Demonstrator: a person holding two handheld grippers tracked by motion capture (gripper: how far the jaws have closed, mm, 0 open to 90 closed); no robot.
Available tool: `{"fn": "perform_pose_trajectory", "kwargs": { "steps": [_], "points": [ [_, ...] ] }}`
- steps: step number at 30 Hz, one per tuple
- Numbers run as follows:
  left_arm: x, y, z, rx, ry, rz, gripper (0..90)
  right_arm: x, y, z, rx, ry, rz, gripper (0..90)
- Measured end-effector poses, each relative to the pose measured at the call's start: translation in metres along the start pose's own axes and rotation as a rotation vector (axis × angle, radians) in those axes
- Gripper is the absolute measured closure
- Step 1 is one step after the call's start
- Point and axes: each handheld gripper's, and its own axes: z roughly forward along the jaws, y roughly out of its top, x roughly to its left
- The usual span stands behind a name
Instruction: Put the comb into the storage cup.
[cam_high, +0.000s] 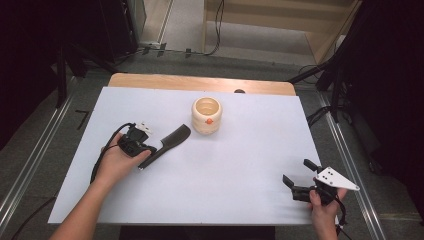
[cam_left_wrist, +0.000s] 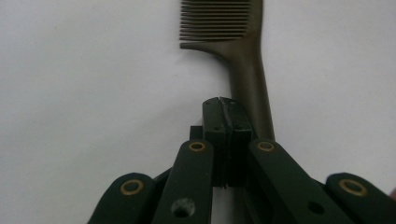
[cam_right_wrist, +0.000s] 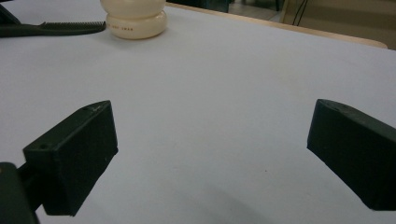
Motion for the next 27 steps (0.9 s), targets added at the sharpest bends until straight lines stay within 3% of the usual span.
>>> {"fn": "perform_pose_trajectory", "kwargs": {
  "steps": [5,6,9,11,12,17,22,23,27],
  "points": [
    [-0.004,-0.002,-0.001,-0.004,-0.003,-0.006,90.0,0.000,0.000,0.000,0.002,-0.002,-0.004,0.2],
    [-0.005,-0.002,-0.005,-0.030,0.009,-0.020,89.6,0.000,0.000,0.000,0.000,-0.003,-0.003,0.2],
    [-0.007,-0.001,-0.014,-0.083,0.016,-0.060,77.4,0.000,0.000,0.000,0.005,-0.003,-0.001,0.2],
    [-0.008,-0.001,-0.018,-0.096,0.014,-0.070,75.7,0.001,0.000,0.000,0.004,-0.004,0.000,0.2],
    [-0.008,0.000,-0.020,-0.106,0.007,-0.077,68.3,0.000,0.000,0.000,0.005,-0.003,-0.002,0.2],
    [-0.018,0.003,-0.026,-0.135,-0.012,-0.110,62.2,0.001,0.000,0.001,0.007,-0.001,-0.004,0.2],
    [-0.021,0.003,-0.021,-0.076,0.032,-0.132,61.8,0.001,0.000,0.001,0.008,-0.002,-0.006,0.2],
    [-0.021,0.002,-0.017,-0.049,0.028,-0.144,61.9,0.001,0.000,0.001,0.008,-0.002,-0.006,0.2],
    [-0.022,-0.002,-0.013,-0.037,0.019,-0.146,60.3,0.001,0.000,0.001,0.008,-0.003,-0.005,0.2]
  ]
}}
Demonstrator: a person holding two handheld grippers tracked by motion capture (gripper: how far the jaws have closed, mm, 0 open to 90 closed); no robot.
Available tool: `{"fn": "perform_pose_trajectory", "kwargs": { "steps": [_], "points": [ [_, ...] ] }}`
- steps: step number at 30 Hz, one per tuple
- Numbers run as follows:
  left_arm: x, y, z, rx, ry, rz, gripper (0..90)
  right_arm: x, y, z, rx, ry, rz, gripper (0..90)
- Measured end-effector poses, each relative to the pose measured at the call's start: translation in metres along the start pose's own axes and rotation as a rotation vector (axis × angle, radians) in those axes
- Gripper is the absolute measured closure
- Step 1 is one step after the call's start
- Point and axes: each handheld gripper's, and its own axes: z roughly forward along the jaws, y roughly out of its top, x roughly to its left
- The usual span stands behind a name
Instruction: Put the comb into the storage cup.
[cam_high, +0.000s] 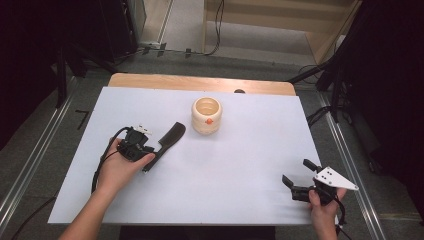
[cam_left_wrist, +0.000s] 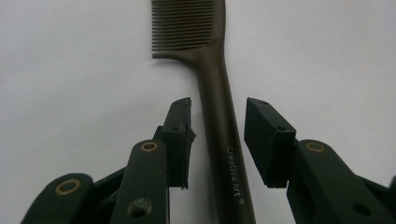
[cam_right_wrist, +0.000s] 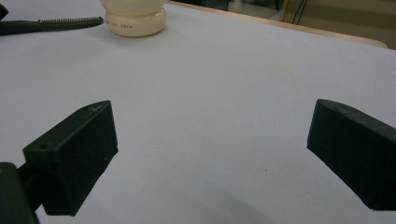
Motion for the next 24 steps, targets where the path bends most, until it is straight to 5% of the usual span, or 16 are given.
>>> {"fn": "perform_pose_trajectory", "kwargs": {
  "steps": [11,17,24],
  "points": [
    [-0.006,-0.008,0.009,0.024,0.033,0.002,62.7,0.000,0.000,0.001,0.003,-0.005,-0.002,0.2],
    [-0.014,-0.009,0.012,0.020,0.120,0.034,71.7,0.000,0.000,0.001,0.009,-0.011,-0.006,0.2],
    [-0.014,-0.014,0.012,-0.018,0.122,0.010,72.4,0.001,0.000,0.002,0.012,-0.010,-0.005,0.2]
  ]
}}
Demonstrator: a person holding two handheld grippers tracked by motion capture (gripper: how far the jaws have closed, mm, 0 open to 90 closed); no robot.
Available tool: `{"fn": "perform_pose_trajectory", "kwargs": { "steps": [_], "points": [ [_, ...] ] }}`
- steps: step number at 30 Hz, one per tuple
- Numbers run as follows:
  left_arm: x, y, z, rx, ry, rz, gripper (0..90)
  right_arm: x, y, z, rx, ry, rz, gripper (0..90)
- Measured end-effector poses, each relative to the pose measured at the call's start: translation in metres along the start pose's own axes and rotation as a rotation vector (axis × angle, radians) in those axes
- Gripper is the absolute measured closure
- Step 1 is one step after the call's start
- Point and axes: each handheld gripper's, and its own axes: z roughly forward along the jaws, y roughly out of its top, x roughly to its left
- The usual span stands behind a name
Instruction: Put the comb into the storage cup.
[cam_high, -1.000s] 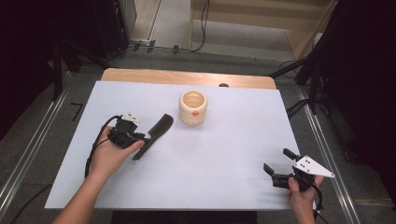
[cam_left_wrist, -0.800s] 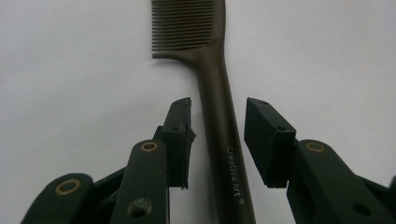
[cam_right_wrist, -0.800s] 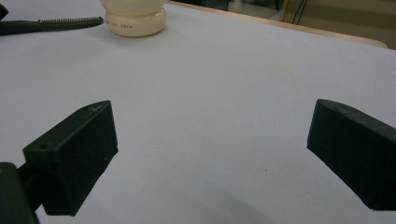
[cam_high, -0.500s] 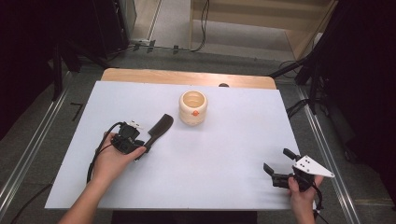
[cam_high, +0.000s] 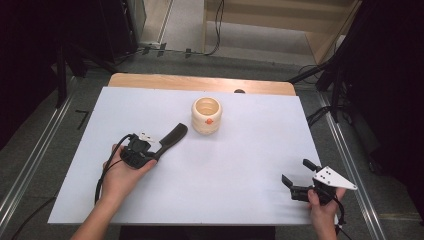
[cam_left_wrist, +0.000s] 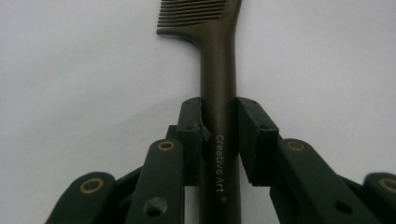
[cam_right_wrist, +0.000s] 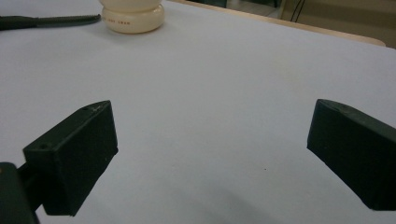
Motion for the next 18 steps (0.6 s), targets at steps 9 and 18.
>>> {"fn": "perform_pose_trajectory", "kwargs": {
  "steps": [9,18],
  "points": [
    [0.003,-0.010,-0.001,-0.074,-0.022,-0.044,72.8,0.000,0.000,0.001,0.008,0.004,-0.003,0.3],
    [0.007,-0.020,-0.003,-0.170,-0.036,-0.068,72.8,-0.003,0.001,-0.003,-0.007,0.000,0.029,4.1]
  ]
}}
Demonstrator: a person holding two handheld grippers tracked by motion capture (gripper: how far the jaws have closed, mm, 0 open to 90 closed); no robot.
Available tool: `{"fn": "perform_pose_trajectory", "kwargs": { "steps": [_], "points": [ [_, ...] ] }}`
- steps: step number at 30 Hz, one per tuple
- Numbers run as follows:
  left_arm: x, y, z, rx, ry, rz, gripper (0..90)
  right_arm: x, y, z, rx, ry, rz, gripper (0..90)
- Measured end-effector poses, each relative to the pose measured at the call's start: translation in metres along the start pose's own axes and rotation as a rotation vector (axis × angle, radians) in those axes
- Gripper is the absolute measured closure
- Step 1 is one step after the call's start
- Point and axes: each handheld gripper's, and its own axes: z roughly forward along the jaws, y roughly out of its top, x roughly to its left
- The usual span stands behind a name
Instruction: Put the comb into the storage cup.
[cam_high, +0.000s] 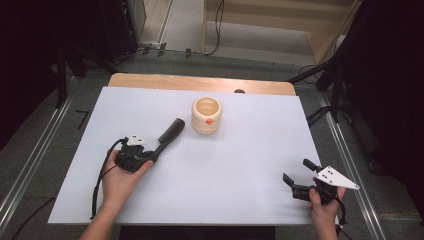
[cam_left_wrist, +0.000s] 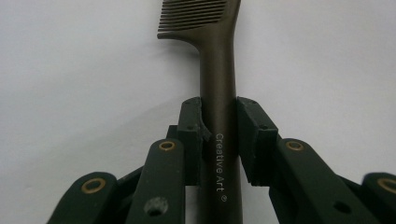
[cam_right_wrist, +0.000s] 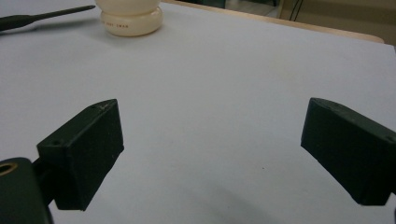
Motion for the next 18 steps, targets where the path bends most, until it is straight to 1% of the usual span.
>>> {"fn": "perform_pose_trajectory", "kwargs": {
  "steps": [2,4,6,8,10,11,12,13,14,15,16,18],
  "points": [
    [0.001,-0.002,-0.003,-0.035,-0.004,-0.013,72.8,0.000,0.000,-0.001,-0.002,-0.001,-0.004,4.1],
    [0.002,-0.003,-0.006,-0.055,0.000,-0.015,72.8,0.000,0.001,-0.002,-0.007,-0.006,0.004,4.1],
    [0.002,-0.004,-0.009,-0.084,-0.009,-0.020,72.8,0.000,0.002,-0.003,-0.013,-0.023,-0.002,3.9],
    [0.002,-0.005,-0.012,-0.113,-0.005,-0.020,72.8,0.001,0.005,-0.004,-0.023,-0.010,0.014,1.1],
    [0.001,-0.006,-0.014,-0.135,0.000,-0.014,72.8,0.003,0.008,-0.004,-0.026,-0.009,0.012,1.0],
    [0.000,-0.006,-0.015,-0.141,0.008,-0.011,72.7,0.005,0.013,-0.004,-0.036,-0.003,0.009,0.3],
    [0.001,-0.007,-0.015,-0.151,0.007,-0.016,72.7,0.005,0.013,-0.004,-0.036,-0.003,0.009,0.3],
    [0.001,-0.007,-0.016,-0.164,0.008,-0.016,72.8,0.007,0.016,-0.004,-0.046,0.008,0.015,0.2],
    [0.000,-0.007,-0.017,-0.172,0.010,-0.017,72.8,0.011,0.023,-0.006,-0.055,0.025,0.024,0.2],
    [0.000,-0.007,-0.018,-0.182,0.009,-0.015,72.8,0.011,0.023,-0.006,-0.055,0.025,0.024,0.2],
    [-0.001,-0.007,-0.020,-0.192,0.013,-0.016,72.8,0.018,0.031,-0.005,-0.057,0.038,0.021,0.2],
    [-0.001,-0.007,-0.022,-0.210,0.006,-0.015,72.8,0.020,0.033,-0.004,-0.057,0.041,0.023,0.2]
  ]
}}
